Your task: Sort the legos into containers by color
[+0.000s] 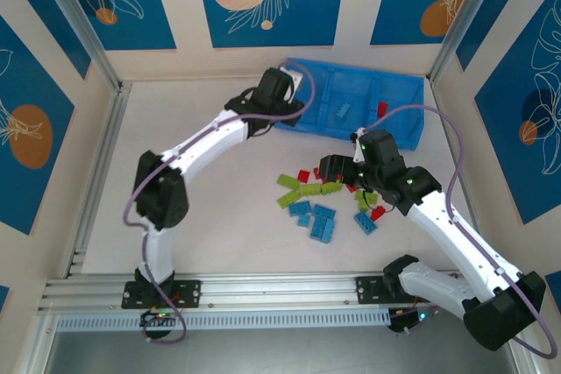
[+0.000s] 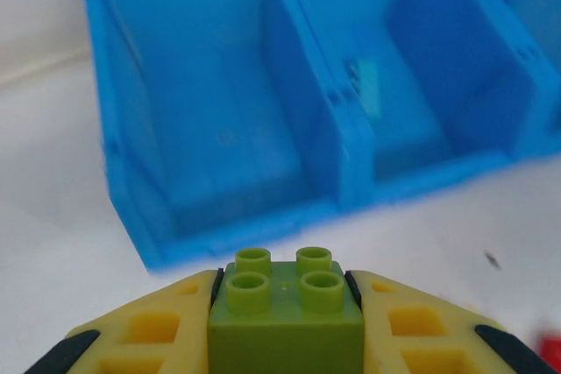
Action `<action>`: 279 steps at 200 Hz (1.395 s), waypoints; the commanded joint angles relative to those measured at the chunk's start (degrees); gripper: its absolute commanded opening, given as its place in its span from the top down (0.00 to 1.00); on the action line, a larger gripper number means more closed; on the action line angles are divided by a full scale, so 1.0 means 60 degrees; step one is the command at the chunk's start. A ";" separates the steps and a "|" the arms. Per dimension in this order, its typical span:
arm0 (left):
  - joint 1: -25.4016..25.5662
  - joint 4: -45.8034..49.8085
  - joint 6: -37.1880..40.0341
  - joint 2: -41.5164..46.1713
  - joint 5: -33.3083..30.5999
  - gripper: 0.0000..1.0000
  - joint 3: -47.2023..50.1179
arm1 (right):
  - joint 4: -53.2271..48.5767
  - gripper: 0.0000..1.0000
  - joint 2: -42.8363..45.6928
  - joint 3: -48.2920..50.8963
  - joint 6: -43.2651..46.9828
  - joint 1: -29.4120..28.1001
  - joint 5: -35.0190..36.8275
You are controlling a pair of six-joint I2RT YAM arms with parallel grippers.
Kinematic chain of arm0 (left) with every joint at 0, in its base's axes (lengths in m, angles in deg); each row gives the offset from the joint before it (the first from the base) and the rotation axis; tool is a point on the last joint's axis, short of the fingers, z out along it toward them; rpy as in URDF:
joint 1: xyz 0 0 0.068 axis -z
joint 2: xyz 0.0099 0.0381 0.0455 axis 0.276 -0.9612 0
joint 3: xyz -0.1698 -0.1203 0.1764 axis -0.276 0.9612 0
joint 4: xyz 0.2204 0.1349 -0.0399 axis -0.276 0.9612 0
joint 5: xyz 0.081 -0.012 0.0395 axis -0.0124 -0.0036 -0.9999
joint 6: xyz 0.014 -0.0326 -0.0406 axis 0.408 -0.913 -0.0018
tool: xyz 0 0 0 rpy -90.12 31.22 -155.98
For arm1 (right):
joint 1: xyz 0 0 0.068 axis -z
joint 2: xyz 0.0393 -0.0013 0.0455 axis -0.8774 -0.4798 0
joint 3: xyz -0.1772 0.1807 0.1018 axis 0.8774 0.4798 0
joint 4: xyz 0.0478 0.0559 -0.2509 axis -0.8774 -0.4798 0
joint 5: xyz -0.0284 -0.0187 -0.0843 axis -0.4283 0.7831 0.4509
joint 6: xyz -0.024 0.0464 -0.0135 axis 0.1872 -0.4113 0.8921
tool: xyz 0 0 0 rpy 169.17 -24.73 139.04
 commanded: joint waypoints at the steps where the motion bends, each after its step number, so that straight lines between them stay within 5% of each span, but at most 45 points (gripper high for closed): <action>1: -0.0423 0.0888 0.0155 -0.1904 -0.0315 0.74 -0.2083 | 0.0193 0.15 0.0079 0.0048 -0.0039 0.0210 -0.0127; 35: -0.0573 0.1068 0.0803 -0.3849 0.0066 0.71 -0.4828 | 0.0026 0.15 0.0089 -0.0012 -0.0013 0.0600 -0.0207; 68: -0.0571 0.0489 0.1096 -0.4087 0.0180 0.54 -0.5042 | -0.0136 0.15 0.0318 0.0105 -0.0174 0.0848 -0.0107; 105: -0.0466 0.0837 0.0831 -0.2936 0.0597 0.54 -0.4522 | -0.0141 0.14 0.0705 0.0539 -0.0917 0.1345 0.0342; 129: -0.0276 -0.0185 0.0496 -0.0492 0.1067 0.55 -0.1607 | -0.0324 0.13 0.0728 0.0847 -0.1847 0.2274 0.0457; 183: 0.0828 -0.3422 -0.0499 0.6825 0.0500 0.55 0.8198 | -0.1751 0.10 -0.1003 0.0801 -0.3443 0.5351 0.0930; 228: 0.1750 -0.2477 -0.0159 1.0066 -0.0435 0.50 1.1415 | -0.1151 0.06 -0.3288 0.0781 -0.3153 0.6405 0.0055; 279: 0.1775 -0.4129 0.1777 1.1051 -0.1378 0.08 1.3953 | 0.0154 0.02 -0.5307 0.0092 -0.0833 0.6427 -0.0948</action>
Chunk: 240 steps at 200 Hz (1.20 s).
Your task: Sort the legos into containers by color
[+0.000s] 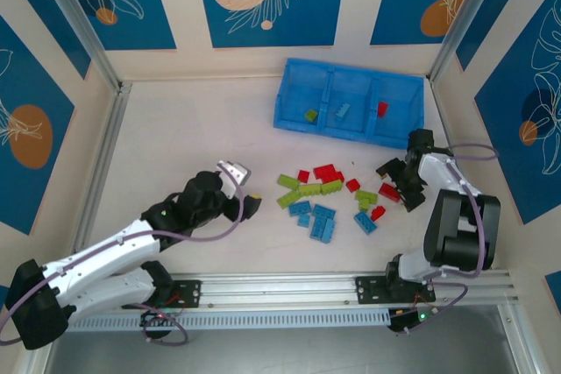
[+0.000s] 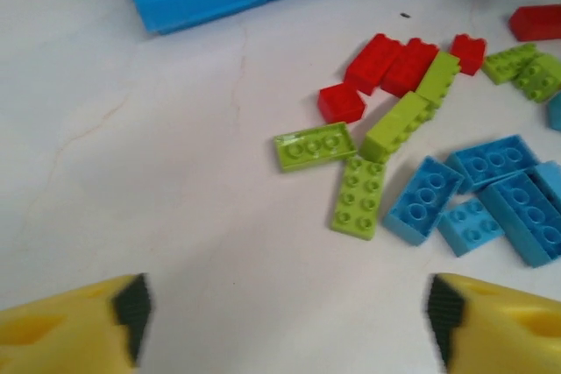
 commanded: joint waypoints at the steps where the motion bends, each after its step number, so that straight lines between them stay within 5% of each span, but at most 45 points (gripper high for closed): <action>1: 0.0066 -0.1359 0.1090 0.0125 -0.1045 0.08 0.1099 | 0.0778 0.02 -0.0551 -0.0390 0.1272 0.0052 -0.0994; 22: 0.0070 -0.1458 0.1038 0.0080 -0.0757 0.00 0.1227 | 0.1026 0.01 -0.0988 -0.0508 0.2007 0.0086 -0.0950; 85: 0.0066 -0.1502 0.0791 0.0412 -0.1592 0.00 0.1489 | 0.1121 0.08 -0.1750 -0.0507 0.2900 -0.0345 -0.0540; 152: 0.0063 -0.1546 0.0772 0.0724 -0.2055 0.00 0.1692 | 0.1276 0.27 -0.1496 -0.0346 0.3204 -0.0864 -0.0128; 182: 0.0059 -0.1544 0.0773 0.0791 -0.2112 0.00 0.1708 | 0.1136 0.44 -0.1431 -0.0333 0.3174 -0.0984 0.0100; 240: 0.0063 -0.1565 0.0759 0.1257 -0.2078 0.00 0.1891 | 0.0981 0.53 0.1863 -0.0097 0.1909 -0.1195 -0.0130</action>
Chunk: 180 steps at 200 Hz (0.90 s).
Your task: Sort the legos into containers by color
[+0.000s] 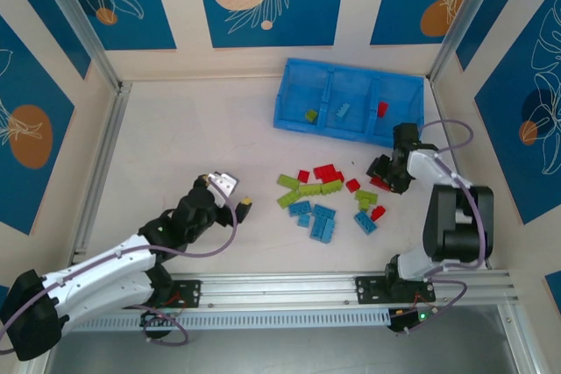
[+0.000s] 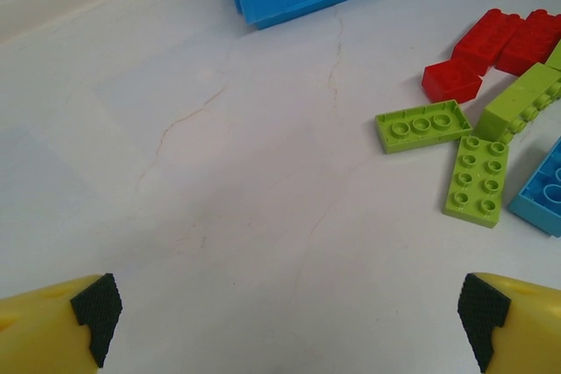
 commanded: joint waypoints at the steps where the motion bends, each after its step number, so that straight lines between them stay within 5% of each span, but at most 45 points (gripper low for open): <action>1: 0.0048 -0.0181 0.0077 0.0289 -0.0191 0.00 0.0121 | -0.0036 0.53 0.1777 -0.0039 -0.0785 -0.0092 -0.0291; 40: 0.0050 -0.0345 0.0048 0.0515 -0.0286 0.00 0.0285 | 0.0458 0.51 0.2168 -0.1326 -0.1098 -0.0137 0.0492; 111: 0.0035 -0.0275 0.0150 0.0685 -0.0580 0.00 0.0388 | -0.0676 0.51 -0.3773 -0.7312 -0.0901 0.0449 0.1189; 149: 0.0037 -0.0259 0.0194 0.0897 -0.0620 0.00 0.0475 | -0.2560 0.16 -0.5345 -0.9999 -0.1095 0.0723 0.1281; 180: 0.0034 -0.0259 0.0135 0.1033 -0.0507 0.00 0.0506 | -0.2414 0.10 -0.4164 -0.9093 -0.1244 0.0680 0.1167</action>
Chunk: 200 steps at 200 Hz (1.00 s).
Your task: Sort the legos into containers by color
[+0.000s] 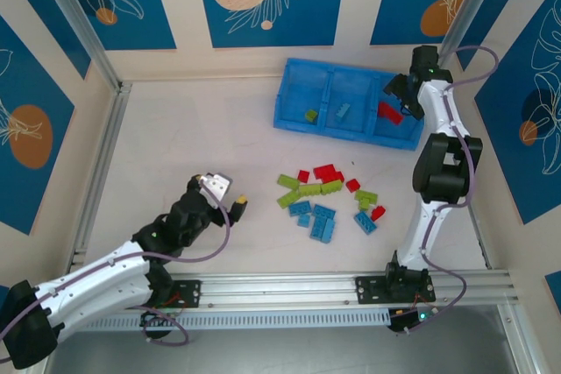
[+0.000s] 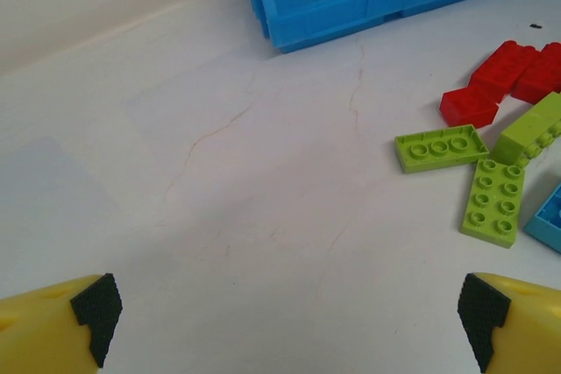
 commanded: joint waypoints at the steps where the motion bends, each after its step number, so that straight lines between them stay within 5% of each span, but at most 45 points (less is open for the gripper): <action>1: 0.0034 -0.0128 0.0124 0.0173 -0.0072 0.00 0.0152 | -0.0524 0.10 0.1270 0.0433 -0.0248 -0.0031 0.0040; 37: 0.0054 0.0042 0.0103 0.0351 0.0051 0.00 0.0106 | 0.0875 0.10 0.4751 0.4634 -0.0326 -0.0827 -0.1012; 79: 0.0042 0.0109 0.0117 0.0704 0.0104 0.00 0.0189 | 0.0105 0.10 0.9152 0.9421 -0.1143 -0.3121 0.0357; 106: 0.0034 0.0001 0.0088 0.0694 0.0215 0.00 0.0219 | -0.0236 0.06 1.1050 1.1623 -0.1762 -0.3713 -0.1133; 200: 0.0033 0.0063 0.0106 0.0600 0.0052 0.00 0.0210 | 0.0558 0.01 0.8570 1.1880 -0.1079 -0.4240 -0.0385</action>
